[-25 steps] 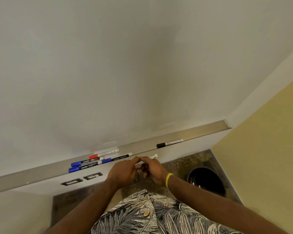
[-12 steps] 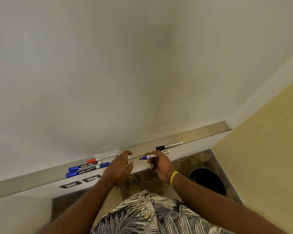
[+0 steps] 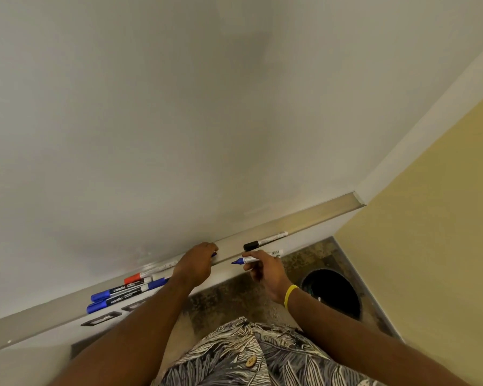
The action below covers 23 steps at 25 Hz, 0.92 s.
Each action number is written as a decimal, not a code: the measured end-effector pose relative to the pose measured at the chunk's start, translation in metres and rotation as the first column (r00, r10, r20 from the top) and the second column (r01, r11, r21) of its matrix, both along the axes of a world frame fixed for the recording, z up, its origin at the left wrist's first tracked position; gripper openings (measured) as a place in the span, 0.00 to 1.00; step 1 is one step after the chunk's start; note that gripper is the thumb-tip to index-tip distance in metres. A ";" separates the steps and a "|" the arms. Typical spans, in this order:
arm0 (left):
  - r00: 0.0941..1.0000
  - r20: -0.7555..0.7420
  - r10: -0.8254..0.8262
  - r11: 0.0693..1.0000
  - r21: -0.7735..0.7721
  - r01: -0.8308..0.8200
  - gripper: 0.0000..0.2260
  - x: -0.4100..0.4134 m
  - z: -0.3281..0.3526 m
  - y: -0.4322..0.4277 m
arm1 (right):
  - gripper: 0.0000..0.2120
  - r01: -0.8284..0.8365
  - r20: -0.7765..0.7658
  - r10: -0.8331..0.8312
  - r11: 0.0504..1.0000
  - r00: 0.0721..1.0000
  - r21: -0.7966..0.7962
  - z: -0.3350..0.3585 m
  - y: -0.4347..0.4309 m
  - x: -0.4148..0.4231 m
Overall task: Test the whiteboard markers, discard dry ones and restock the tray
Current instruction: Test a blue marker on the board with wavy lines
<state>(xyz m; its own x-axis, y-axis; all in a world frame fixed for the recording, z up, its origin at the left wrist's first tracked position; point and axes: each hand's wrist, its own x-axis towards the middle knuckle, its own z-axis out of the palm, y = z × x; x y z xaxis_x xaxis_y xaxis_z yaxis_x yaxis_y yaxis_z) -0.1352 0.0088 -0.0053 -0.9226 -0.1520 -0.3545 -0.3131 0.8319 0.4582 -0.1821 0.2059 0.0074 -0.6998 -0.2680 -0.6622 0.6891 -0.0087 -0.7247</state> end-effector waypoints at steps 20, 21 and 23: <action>0.993 -0.116 0.014 1.000 -0.005 -0.014 0.15 0.006 0.002 0.000 | 0.14 0.028 -0.041 -0.028 1.000 0.999 -0.009 0.000 0.015 0.002; 0.987 -0.161 0.012 1.000 -0.019 -0.015 0.16 0.009 0.008 -0.001 | 0.14 0.037 -0.037 -0.037 0.999 0.999 -0.012 0.002 0.013 0.002; 0.953 -0.303 -0.004 0.998 -0.055 -0.013 0.16 0.018 0.022 -0.004 | 0.13 0.050 -0.029 -0.051 0.998 0.998 -0.048 0.009 0.008 0.003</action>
<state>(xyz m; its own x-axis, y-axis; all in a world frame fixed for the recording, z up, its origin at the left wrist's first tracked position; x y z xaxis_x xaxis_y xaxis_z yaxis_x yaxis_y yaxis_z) -0.1170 0.0046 0.0169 -0.9846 -0.1681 -0.0489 -0.1705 0.8578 0.4849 -0.1790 0.2138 0.0161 -0.7324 -0.2624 -0.6282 0.6650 -0.0777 -0.7428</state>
